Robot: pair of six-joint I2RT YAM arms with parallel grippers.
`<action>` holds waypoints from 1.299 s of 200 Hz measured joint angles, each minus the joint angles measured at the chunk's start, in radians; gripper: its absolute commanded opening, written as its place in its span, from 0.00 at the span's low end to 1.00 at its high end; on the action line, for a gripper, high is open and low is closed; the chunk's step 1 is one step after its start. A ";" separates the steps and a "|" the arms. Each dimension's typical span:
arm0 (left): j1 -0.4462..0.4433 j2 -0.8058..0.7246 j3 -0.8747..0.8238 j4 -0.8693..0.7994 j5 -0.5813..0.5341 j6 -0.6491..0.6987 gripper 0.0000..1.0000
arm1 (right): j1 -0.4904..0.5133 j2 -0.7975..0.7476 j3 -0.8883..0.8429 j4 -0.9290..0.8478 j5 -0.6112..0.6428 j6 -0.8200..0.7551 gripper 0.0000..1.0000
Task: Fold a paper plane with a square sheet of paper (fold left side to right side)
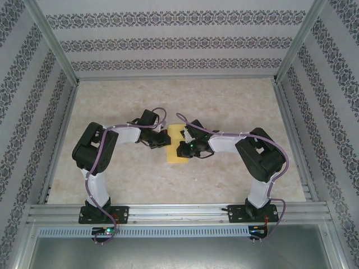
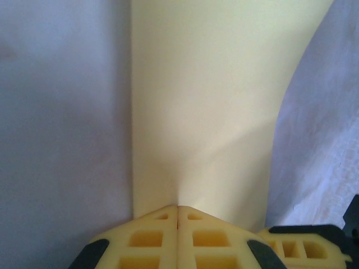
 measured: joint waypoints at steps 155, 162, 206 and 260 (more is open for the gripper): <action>0.068 -0.070 0.005 0.008 -0.060 0.026 0.06 | -0.005 0.000 -0.007 0.013 -0.009 0.000 0.00; 0.065 -0.084 0.000 0.016 -0.046 0.026 0.05 | -0.005 0.000 -0.007 0.013 -0.009 0.000 0.00; 0.028 -0.057 -0.004 0.082 0.034 0.024 0.05 | -0.006 0.003 -0.007 0.015 -0.014 0.001 0.00; 0.015 0.036 0.029 0.095 0.042 0.026 0.05 | -0.006 0.004 -0.007 0.016 -0.014 0.001 0.00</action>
